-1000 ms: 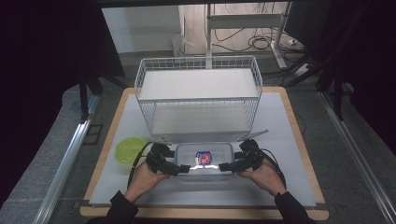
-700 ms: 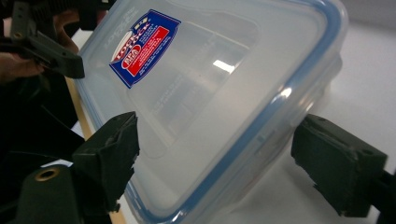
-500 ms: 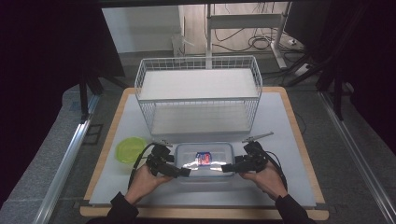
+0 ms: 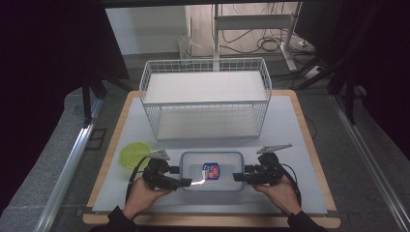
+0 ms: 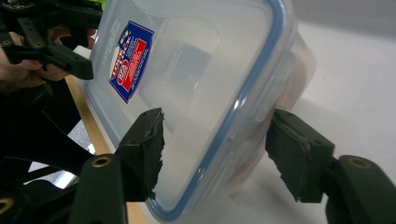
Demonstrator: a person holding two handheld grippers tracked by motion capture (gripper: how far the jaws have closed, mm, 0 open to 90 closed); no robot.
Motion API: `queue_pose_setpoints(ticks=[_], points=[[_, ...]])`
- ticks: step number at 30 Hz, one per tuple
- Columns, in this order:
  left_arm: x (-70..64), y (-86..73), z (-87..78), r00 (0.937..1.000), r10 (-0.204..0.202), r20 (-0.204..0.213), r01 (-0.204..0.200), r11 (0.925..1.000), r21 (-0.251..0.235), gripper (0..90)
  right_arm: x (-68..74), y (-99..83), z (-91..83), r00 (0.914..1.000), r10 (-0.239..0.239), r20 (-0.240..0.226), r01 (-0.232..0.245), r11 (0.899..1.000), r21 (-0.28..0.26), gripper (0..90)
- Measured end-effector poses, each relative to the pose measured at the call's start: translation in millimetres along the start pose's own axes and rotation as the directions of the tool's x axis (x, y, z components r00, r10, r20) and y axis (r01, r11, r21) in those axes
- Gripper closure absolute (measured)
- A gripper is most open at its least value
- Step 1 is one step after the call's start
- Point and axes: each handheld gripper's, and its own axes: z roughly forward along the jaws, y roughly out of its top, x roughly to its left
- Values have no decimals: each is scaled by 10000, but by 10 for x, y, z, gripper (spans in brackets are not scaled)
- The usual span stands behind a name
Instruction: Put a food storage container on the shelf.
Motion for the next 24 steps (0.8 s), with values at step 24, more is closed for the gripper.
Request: queue_pose_setpoints(ticks=[24], points=[[-61, -115, -114, 9924, -1209, 228, 1226, 9873, -1013, 492, 76, -134, -107, 9987, 483, -135, -490, 9971, -587, 514]])
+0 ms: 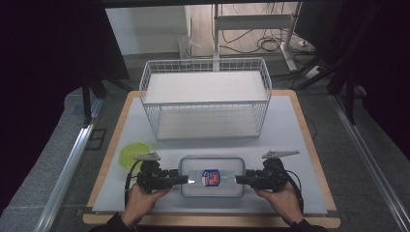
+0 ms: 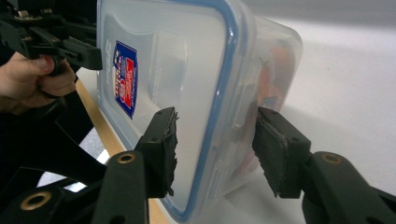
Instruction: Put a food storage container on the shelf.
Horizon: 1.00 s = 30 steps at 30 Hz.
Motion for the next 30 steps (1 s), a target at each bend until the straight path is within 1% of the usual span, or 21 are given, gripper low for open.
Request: queue_pose_setpoints(ticks=[3, 6, 9, 13, 18, 20, 23, 25, 30], points=[[-14, 12, 6, 9999, -3, -124, 2, 9999, -118, 492, -14, -4, -13, 9998, 171, -110, -172, 9998, -85, 530], [-15, 29, 9, 9997, 41, -259, -46, 9998, -177, 491, -4, 3, -9, 10000, -14, 49, 15, 9998, -204, 530], [-18, 44, 11, 9993, 66, -375, -77, 9996, -275, 490, -17, 7, 2, 10000, 30, 25, -29, 9995, -329, 530], [-29, 83, -14, 9990, 123, -421, -142, 9989, -448, 489, -10, 31, -2, 10000, -11, 57, 14, 9990, -446, 529], [-75, 148, -76, 9981, 341, -521, -374, 9973, -626, 489, 29, 104, -41, 9997, -254, 54, 257, 9978, -618, 528], [-84, 161, -86, 9980, 346, -529, -381, 9971, -664, 489, 39, 120, -50, 9995, -307, 53, 310, 9975, -642, 529], [-118, 226, -122, 9976, 449, -533, -489, 9959, -756, 490, 64, 191, -91, 9988, -491, 87, 496, 9956, -790, 529], [-140, 264, -140, 9968, 562, -564, -606, 9950, -794, 490, 74, 227, -121, 9985, -542, 83, 548, 9945, -891, 529], [-172, 362, -190, 9960, 670, -587, -720, 9935, -883, 491, 107, 332, -176, 9977, -666, 96, 673, 9922, -1053, 530]])
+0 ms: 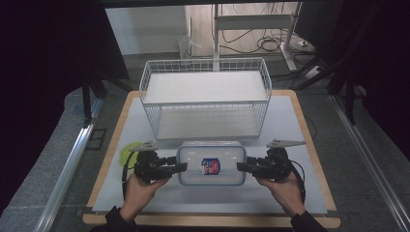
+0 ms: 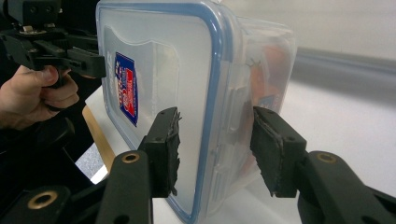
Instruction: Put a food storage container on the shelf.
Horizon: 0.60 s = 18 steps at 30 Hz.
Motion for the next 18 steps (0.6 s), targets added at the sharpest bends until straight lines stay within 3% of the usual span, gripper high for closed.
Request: queue_pose_setpoints(ticks=[7, 18], points=[[-22, 206, -99, 9996, 254, -130, -256, 9995, -171, 492, 38, 204, -33, 9998, -170, -40, 169, 9996, -218, 530], [16, 416, -167, 9996, 202, -175, -208, 9992, -356, 493, 31, 456, -29, 9998, -148, -120, 143, 9990, -423, 530]])
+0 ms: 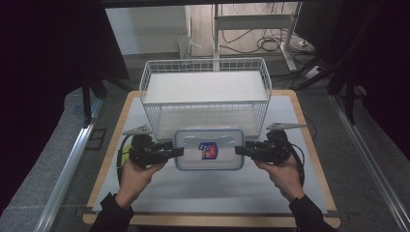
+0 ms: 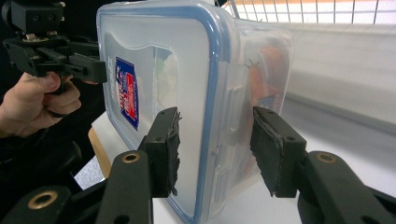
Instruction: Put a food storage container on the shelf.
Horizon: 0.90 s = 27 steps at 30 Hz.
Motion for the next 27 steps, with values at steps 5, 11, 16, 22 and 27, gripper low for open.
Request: queue_pose_setpoints(ticks=[5, 11, 16, 22, 27], points=[[22, 120, -33, 10000, -16, 41, 17, 9999, -106, 494, 9, 124, -5, 10000, -78, 20, 79, 9999, -124, 530], [48, 280, -74, 9999, -126, 77, 127, 9997, -197, 498, 15, 282, -13, 9999, -101, 2, 101, 9997, -242, 530], [86, 408, -110, 9997, -200, 102, 203, 9992, -337, 499, 16, 434, -6, 10000, -95, 0, 95, 9993, -349, 530], [117, 574, -171, 9998, -174, 93, 178, 9986, -492, 499, 37, 632, -2, 10000, -79, -6, 78, 9987, -508, 530], [147, 724, -210, 9997, -207, 115, 213, 9981, -573, 500, 40, 806, -3, 9999, -145, -17, 144, 9980, -618, 530]])
